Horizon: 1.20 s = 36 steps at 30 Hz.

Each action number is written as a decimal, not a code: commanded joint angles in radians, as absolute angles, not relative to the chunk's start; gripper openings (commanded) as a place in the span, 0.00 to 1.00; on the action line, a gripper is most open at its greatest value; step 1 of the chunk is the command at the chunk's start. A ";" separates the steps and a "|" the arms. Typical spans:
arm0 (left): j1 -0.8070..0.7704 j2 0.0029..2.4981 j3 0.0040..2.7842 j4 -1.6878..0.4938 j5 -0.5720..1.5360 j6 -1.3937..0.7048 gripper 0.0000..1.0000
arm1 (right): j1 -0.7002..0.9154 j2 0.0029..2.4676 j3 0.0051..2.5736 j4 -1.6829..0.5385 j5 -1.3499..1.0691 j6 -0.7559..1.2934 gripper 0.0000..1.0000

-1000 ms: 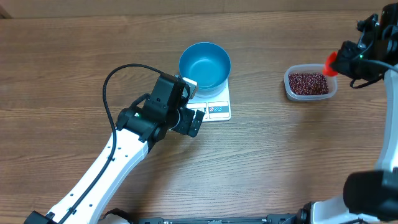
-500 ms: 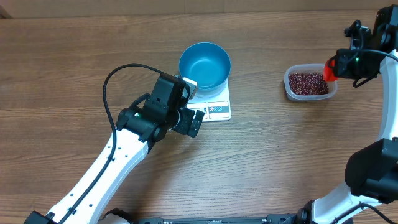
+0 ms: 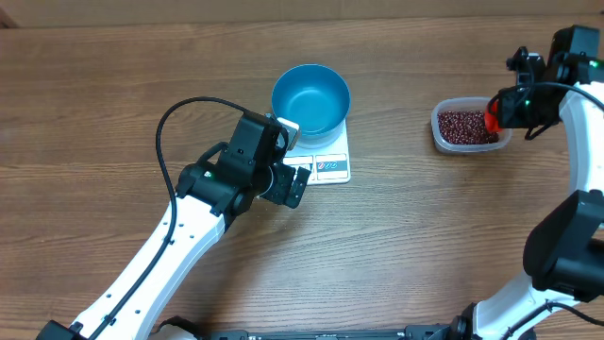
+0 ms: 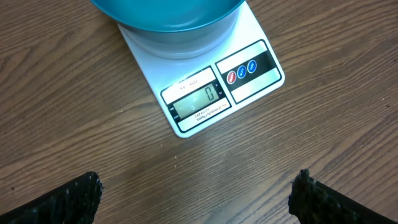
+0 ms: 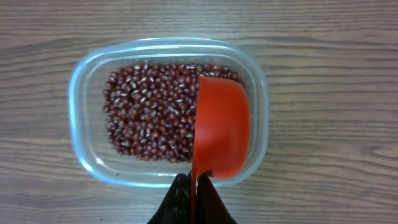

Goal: Scoop item into bowl and weigh 150g on scale
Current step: 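Move the red scoop with the right gripper over the bean tub, then dip the red scoop into the beans and scoop them up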

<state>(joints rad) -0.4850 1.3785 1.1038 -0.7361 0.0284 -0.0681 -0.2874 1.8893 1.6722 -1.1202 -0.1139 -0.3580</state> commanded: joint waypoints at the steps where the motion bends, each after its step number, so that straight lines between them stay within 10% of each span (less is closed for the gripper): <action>1: -0.493 1.380 1.100 -0.735 0.025 -0.044 0.99 | -0.289 1.912 1.650 -1.101 -0.096 -0.368 0.04; 36: -0.493 1.380 1.100 -0.735 0.025 -0.045 1.00 | -0.289 1.961 1.649 -1.074 -0.079 -0.364 0.04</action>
<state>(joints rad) -0.4850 1.3785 1.1038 -0.7361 0.0284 -0.0681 -0.2874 1.9553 1.6592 -1.0801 -0.0883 -0.3634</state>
